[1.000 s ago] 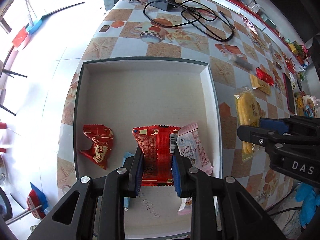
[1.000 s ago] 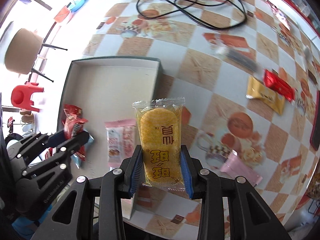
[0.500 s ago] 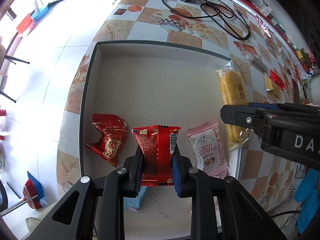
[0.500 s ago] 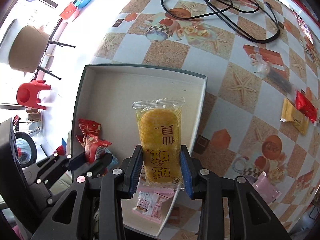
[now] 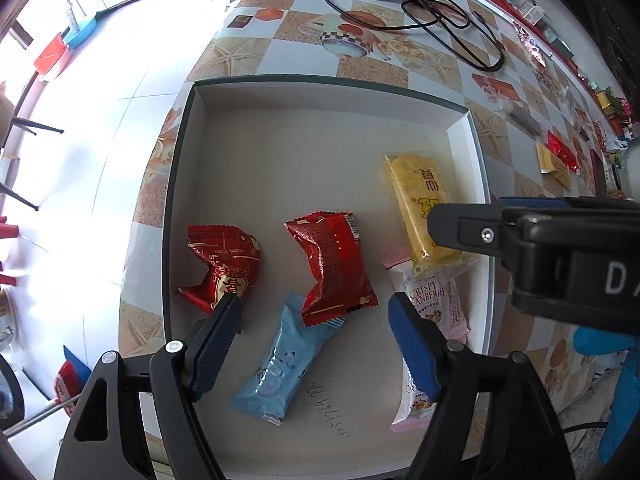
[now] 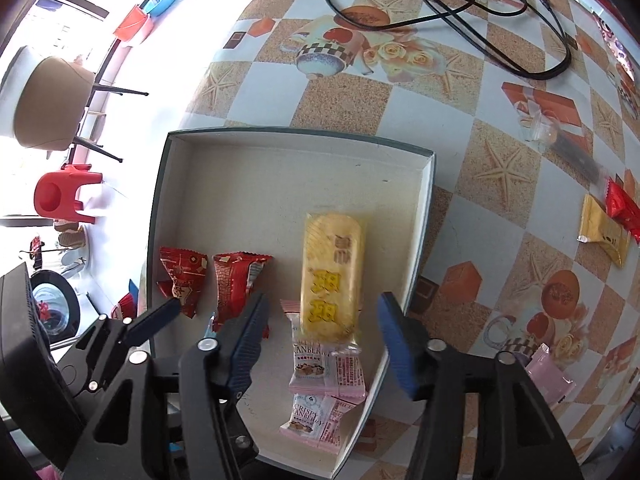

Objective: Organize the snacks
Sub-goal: 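Carry the red wrapper into the tray with the left tool while the right tool places the yellow packet, then move the left tool to a clear-wrapped bar while the right tool reaches a pink bar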

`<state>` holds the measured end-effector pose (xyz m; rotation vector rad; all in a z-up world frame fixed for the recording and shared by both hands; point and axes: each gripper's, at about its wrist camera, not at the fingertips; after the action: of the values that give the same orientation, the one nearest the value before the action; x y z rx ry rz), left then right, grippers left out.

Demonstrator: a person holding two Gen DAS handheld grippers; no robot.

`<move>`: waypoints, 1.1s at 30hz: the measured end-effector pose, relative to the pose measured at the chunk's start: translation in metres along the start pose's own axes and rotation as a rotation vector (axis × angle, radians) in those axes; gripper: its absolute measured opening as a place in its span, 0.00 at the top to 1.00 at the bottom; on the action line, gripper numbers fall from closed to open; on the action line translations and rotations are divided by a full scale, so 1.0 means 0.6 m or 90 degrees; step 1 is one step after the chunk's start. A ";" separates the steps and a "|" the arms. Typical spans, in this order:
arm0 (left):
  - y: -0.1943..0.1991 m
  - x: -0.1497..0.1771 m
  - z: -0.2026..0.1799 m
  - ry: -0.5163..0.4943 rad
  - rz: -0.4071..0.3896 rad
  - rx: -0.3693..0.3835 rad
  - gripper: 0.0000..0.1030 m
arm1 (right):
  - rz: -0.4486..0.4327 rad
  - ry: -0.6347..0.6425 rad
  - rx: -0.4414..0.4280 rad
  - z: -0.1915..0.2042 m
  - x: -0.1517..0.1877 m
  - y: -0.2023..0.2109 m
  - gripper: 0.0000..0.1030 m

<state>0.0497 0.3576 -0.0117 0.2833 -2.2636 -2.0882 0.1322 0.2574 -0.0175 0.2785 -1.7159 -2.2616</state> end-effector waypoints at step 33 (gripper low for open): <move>0.037 0.008 -0.137 -0.091 0.004 -0.003 0.23 | 0.051 -0.031 0.218 -0.335 0.157 -0.037 0.01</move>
<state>0.0559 0.2777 0.0172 0.1296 -2.3322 -2.1768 0.1062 0.0489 -0.0916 0.2215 -2.0978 -1.9265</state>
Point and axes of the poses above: each gripper's, at about its wrist camera, not at the fingertips, and y roughly against the way its jaws point, z to its left, x to its underside, and after that the axes turned 1 degree about -y, right-handed
